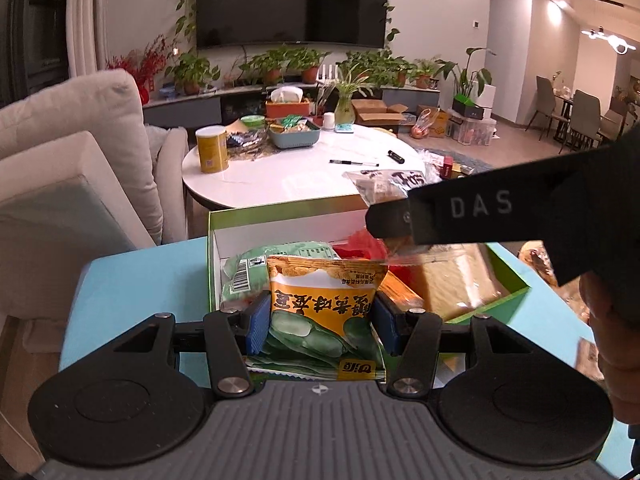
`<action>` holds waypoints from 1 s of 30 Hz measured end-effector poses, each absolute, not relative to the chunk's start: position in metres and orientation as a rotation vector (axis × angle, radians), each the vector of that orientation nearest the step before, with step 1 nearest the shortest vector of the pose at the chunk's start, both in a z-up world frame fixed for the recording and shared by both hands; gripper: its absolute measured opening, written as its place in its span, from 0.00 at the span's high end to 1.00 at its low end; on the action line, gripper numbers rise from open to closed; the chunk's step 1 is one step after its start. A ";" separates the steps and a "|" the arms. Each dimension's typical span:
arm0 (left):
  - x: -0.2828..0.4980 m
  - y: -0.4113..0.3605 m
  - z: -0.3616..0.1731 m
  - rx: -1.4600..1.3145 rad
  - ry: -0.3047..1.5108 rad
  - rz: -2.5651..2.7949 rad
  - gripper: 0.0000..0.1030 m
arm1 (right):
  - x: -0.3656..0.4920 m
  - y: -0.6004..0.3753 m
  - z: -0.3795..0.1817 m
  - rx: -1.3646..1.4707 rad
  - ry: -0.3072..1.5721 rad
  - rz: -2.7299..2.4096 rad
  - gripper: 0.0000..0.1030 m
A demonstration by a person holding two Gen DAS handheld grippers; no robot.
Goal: Organize snacks
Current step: 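Carry the chip bag and round bread bag over the green box, then open both tools to drop the two bags into the box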
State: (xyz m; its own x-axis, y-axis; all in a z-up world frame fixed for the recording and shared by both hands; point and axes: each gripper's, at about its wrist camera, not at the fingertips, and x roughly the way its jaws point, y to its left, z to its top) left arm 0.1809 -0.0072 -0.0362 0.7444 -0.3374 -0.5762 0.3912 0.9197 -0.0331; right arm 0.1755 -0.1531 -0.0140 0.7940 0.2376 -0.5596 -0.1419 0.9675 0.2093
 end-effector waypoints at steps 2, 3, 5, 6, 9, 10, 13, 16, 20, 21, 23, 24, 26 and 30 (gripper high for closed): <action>0.193 -0.007 -0.041 0.081 0.623 -0.392 0.51 | 0.187 -0.152 -0.017 0.149 0.629 0.199 0.25; 0.198 -0.007 -0.044 0.073 0.630 -0.389 0.51 | 0.194 -0.152 -0.021 0.148 0.634 0.197 0.25; 0.209 -0.006 -0.049 0.061 0.643 -0.384 0.51 | 0.202 -0.154 -0.027 0.152 0.646 0.192 0.25; 0.214 -0.006 -0.051 0.058 0.647 -0.382 0.51 | 0.206 -0.155 -0.031 0.156 0.653 0.191 0.25; 0.222 -0.006 -0.058 0.053 0.662 -0.382 0.51 | 0.217 -0.154 -0.039 0.160 0.672 0.189 0.25; 0.226 -0.007 -0.060 0.053 0.670 -0.379 0.51 | 0.220 -0.153 -0.041 0.158 0.679 0.186 0.25; 0.230 -0.007 -0.065 0.045 0.681 -0.379 0.51 | 0.229 -0.152 -0.046 0.155 0.693 0.165 0.25; 0.233 -0.007 -0.067 0.043 0.682 -0.381 0.50 | 0.232 -0.153 -0.049 0.164 0.691 0.129 0.25; 0.231 -0.006 -0.065 0.032 0.674 -0.386 0.42 | 0.229 -0.158 -0.048 0.198 0.683 0.122 0.25; 0.230 -0.006 -0.064 0.037 0.669 -0.382 0.40 | 0.227 -0.159 -0.046 0.205 0.675 0.123 0.25; 0.226 -0.005 -0.062 0.042 0.658 -0.379 0.40 | 0.222 -0.160 -0.041 0.207 0.659 0.121 0.25; 0.225 -0.005 -0.060 0.043 0.656 -0.376 0.39 | 0.221 -0.160 -0.039 0.203 0.654 0.118 0.25; 0.220 -0.004 -0.057 0.043 0.647 -0.374 0.37 | 0.216 -0.160 -0.035 0.195 0.644 0.118 0.25; 0.208 -0.003 -0.050 0.050 0.631 -0.369 0.36 | 0.202 -0.162 -0.027 0.183 0.638 0.136 0.25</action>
State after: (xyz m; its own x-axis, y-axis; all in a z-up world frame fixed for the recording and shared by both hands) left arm 0.2083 -0.0034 -0.0500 0.7442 -0.3219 -0.5853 0.3524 0.9336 -0.0654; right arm 0.2024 -0.1619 -0.0275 0.7952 0.1819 -0.5784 -0.0693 0.9750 0.2112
